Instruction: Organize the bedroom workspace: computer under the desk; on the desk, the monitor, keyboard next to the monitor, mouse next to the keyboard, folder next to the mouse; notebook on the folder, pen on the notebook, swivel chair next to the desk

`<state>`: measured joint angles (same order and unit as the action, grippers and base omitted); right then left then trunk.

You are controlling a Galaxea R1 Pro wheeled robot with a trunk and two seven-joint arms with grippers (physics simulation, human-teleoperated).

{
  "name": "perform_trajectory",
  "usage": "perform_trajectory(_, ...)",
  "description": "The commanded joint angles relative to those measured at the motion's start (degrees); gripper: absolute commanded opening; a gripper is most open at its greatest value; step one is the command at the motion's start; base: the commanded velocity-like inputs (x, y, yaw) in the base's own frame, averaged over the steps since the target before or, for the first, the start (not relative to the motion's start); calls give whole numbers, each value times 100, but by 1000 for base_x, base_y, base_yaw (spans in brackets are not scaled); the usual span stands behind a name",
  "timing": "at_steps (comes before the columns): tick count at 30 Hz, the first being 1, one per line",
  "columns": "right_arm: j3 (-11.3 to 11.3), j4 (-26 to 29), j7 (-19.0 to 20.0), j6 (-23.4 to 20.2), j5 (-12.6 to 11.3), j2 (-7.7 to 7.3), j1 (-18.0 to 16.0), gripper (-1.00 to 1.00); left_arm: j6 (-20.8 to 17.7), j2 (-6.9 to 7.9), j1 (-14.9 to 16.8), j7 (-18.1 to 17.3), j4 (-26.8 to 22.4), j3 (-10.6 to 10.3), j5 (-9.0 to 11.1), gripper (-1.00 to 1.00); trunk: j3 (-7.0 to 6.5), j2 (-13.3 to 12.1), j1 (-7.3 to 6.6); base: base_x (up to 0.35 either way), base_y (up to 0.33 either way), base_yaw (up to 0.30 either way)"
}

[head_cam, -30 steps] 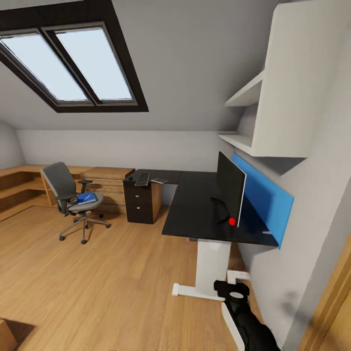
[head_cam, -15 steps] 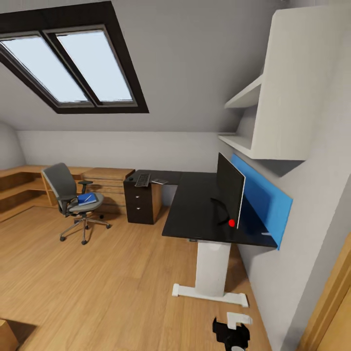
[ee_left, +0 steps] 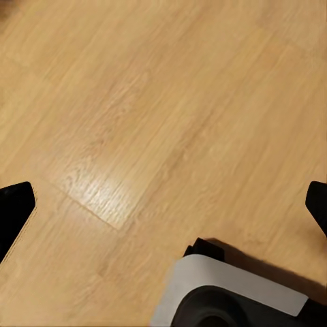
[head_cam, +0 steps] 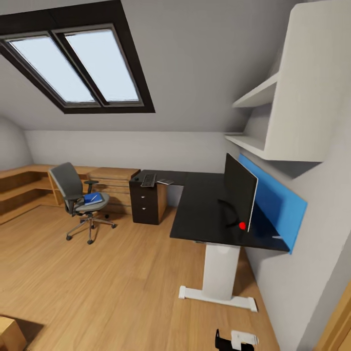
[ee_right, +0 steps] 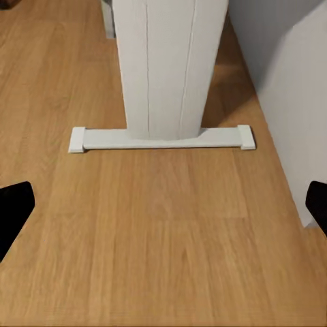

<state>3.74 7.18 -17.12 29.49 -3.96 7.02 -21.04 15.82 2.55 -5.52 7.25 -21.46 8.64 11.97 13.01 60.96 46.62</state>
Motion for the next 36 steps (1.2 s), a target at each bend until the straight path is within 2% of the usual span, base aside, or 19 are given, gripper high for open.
perform_trajectory(1,42,-6,-23,20,-42,4,-5,100,9,-2,-2,5,-7,-22,48,100,9,5,3,179,271,189)
perform_trajectory(10,62,-2,-11,19,-40,17,-5,100,9,-6,-2,5,-7,-29,43,100,37,5,3,198,271,165)
perform_trajectory(13,65,-7,97,21,-25,19,-5,100,9,-8,-2,5,-7,-29,42,100,39,5,3,213,271,24)
perform_trajectory(14,66,-6,260,21,-7,14,-5,100,9,-9,-2,5,-7,-29,42,100,39,5,3,216,271,6)
perform_trajectory(22,66,-13,365,30,6,18,-5,100,9,-16,-2,5,-7,-29,42,100,39,5,3,219,271,24)
perform_trajectory(29,76,-68,374,30,35,18,-5,100,2,-18,-2,5,-7,-29,42,100,39,5,3,237,268,223)
perform_trajectory(36,98,-99,376,30,211,18,-5,100,-21,-7,-2,5,-7,-31,42,100,63,5,3,264,237,238)
